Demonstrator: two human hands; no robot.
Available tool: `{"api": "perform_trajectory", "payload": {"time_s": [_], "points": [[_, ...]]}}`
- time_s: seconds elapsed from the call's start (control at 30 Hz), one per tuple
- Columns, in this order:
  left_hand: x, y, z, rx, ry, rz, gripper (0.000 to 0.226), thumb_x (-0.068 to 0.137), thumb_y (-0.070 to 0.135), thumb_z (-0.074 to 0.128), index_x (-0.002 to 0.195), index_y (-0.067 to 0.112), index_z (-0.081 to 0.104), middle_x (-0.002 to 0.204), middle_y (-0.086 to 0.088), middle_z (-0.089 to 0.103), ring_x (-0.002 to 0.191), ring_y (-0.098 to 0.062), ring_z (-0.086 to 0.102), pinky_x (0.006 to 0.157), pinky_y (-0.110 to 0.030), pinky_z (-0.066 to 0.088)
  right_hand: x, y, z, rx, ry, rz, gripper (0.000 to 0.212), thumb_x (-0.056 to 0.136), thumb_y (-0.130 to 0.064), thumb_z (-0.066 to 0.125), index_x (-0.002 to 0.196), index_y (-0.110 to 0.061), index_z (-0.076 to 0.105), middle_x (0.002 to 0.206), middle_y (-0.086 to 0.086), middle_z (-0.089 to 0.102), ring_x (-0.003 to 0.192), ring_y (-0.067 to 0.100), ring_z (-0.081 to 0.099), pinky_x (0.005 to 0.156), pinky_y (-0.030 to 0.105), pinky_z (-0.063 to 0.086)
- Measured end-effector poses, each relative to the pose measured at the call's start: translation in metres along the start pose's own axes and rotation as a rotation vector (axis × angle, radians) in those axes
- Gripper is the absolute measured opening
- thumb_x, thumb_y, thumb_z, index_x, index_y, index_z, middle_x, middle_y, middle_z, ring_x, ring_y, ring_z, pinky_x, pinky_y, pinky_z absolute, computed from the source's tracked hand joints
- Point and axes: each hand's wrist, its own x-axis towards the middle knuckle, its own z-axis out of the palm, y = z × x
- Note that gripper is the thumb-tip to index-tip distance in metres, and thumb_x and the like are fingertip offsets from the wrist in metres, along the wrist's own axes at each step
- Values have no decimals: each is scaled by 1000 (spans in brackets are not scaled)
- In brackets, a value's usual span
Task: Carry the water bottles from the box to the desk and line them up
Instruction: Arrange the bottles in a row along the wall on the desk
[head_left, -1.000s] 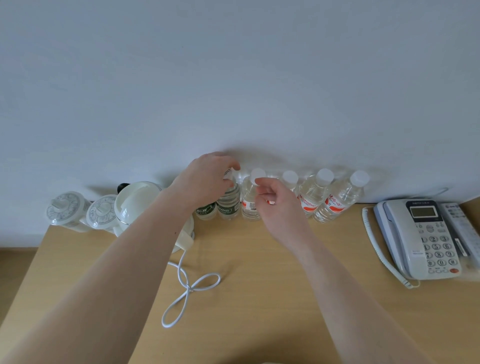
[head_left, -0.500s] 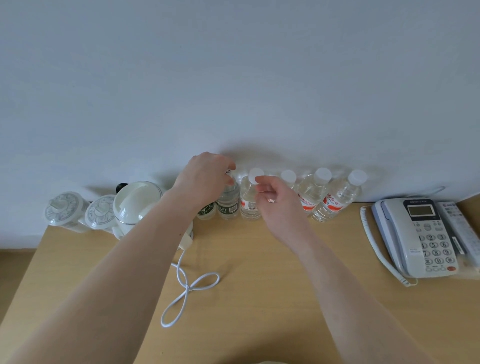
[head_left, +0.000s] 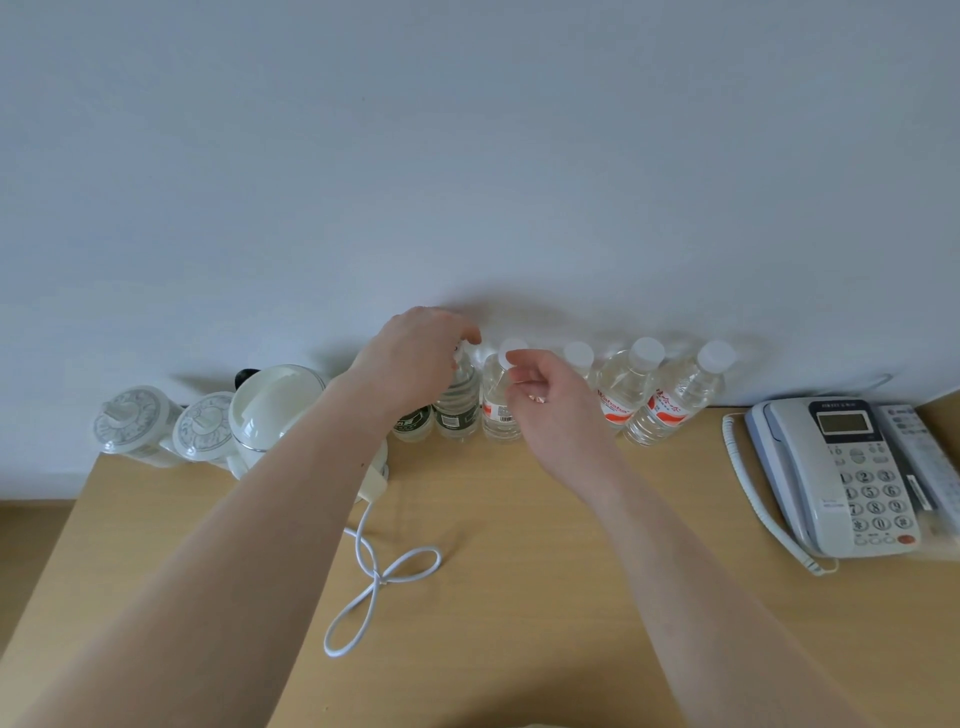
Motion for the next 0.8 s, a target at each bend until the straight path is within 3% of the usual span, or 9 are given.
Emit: {"api": "perform_trajectory", "payload": {"time_s": [0.13, 0.2, 0.4, 0.6, 0.8], "points": [[2, 1, 3, 0, 67, -48, 38, 95, 29, 64, 132, 21, 64, 129, -2, 65, 117, -25, 60, 85, -28, 35, 0, 0, -1, 10, -3, 8, 37, 98, -15, 56, 134, -24, 59, 118, -8, 64, 107, 3, 61, 82, 24, 46], [2, 2, 4, 22, 85, -89, 36, 96, 33, 63, 129, 17, 66, 123, -6, 68, 113, -29, 62, 82, -30, 37, -1, 1, -1, 13, -1, 10, 37, 98, -14, 56, 133, -25, 59, 118, -9, 63, 107, 3, 60, 79, 22, 45], [4, 4, 2, 37, 46, -91, 37, 96, 27, 66, 132, 22, 68, 124, -9, 70, 116, -32, 62, 90, -36, 47, -2, 4, -2, 36, 0, 29, 35, 98, -14, 56, 131, -26, 59, 114, -15, 62, 102, -6, 58, 78, 20, 43], [3, 1, 3, 31, 56, -47, 37, 96, 13, 63, 130, 24, 69, 124, -5, 71, 114, -28, 61, 83, -28, 36, -2, 6, -3, 23, 5, 23, 36, 98, -13, 55, 131, -27, 59, 116, -12, 62, 102, -6, 58, 76, 19, 44], [1, -1, 5, 34, 65, 3, 37, 96, 7, 59, 127, 24, 70, 126, -2, 70, 115, -25, 61, 89, -30, 41, -2, 6, -2, 12, 10, 15, 36, 98, -13, 56, 131, -26, 59, 118, -10, 63, 103, -3, 59, 80, 22, 44]]}}
